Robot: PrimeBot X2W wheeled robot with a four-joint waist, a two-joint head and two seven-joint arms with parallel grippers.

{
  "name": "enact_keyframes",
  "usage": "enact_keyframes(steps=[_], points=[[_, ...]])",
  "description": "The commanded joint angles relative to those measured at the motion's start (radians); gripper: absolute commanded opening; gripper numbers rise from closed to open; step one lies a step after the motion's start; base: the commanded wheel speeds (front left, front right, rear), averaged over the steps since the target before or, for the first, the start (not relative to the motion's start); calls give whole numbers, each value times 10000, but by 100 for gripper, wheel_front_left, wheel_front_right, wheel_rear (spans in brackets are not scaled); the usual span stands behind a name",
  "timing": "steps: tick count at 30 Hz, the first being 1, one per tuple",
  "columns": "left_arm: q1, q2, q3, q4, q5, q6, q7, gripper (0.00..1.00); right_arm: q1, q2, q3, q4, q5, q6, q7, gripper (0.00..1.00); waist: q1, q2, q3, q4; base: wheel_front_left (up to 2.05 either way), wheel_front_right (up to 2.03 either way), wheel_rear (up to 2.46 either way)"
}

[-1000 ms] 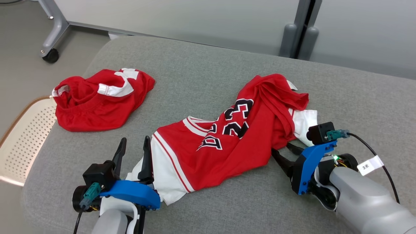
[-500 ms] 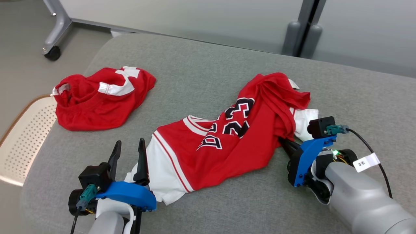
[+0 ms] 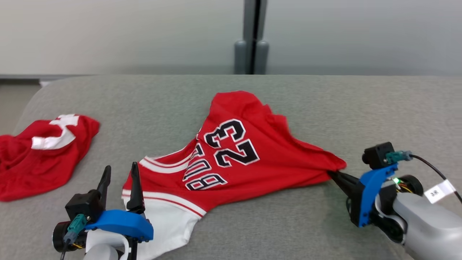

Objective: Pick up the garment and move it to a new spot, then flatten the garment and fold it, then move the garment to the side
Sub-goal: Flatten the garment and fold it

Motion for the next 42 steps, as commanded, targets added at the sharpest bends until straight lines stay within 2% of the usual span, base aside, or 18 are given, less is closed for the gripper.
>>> enact_keyframes(steps=[1, 9, 14, 15, 16, 22, 26, 30, 35, 42], points=[[118, 112, 83, -143, -71, 90, 48, 100, 342, -457, -118, -362, 96, -1, 296, 0, 0, -2, -307, -505, 0, 0, 0], [397, 348, 278, -586, -178, 287, 188, 100, 1472, -2096, -905, -1931, 401, 1, 1716, 0, 0, -2, -307, -1221, 0, 0, 0], [484, 350, 241, -769, -176, 393, 258, 100, 2152, -2425, -1506, -2099, 263, 1, 1980, 0, 0, -2, -248, -1374, 0, 0, 0], [482, 360, 234, -808, -190, 398, 274, 100, 2291, -2362, -1708, -2023, 203, 1, 1894, 47, 0, -2, -233, -1392, 0, 0, 0], [482, 376, 229, -827, -209, 389, 282, 100, 2447, -2222, -1880, -1972, 178, 1, 1860, 100, 0, -2, -221, -1402, 0, 0, 0], [452, 524, 215, -879, -221, 337, 326, 100, 3015, -1936, -2982, -2497, 92, 1, 1628, 100, 0, -2, -251, -1351, 0, 0, 0], [530, 569, 202, -955, -229, 422, 375, 100, 3245, -1910, -3912, -3823, -313, 1, 566, 100, 0, -2, -386, -1260, 0, 0, 0], [568, 611, 151, -947, -282, 371, 386, 100, 3661, -1373, -4721, -4401, -961, 3, -266, 100, 0, -2, -554, -1113, 0, 0, 0], [702, 614, 90, -1001, -289, 375, 328, 100, 4311, -275, -5927, -3975, -2031, 1, -1129, 100, 0, -2, -777, -904, 0, 0, 0], [932, 588, -16, -1181, -302, 352, 248, 100, 4963, 667, -8086, -2536, -4356, 1, -1489, 100, 0, -2, -879, -758, 0, 0, 0]])
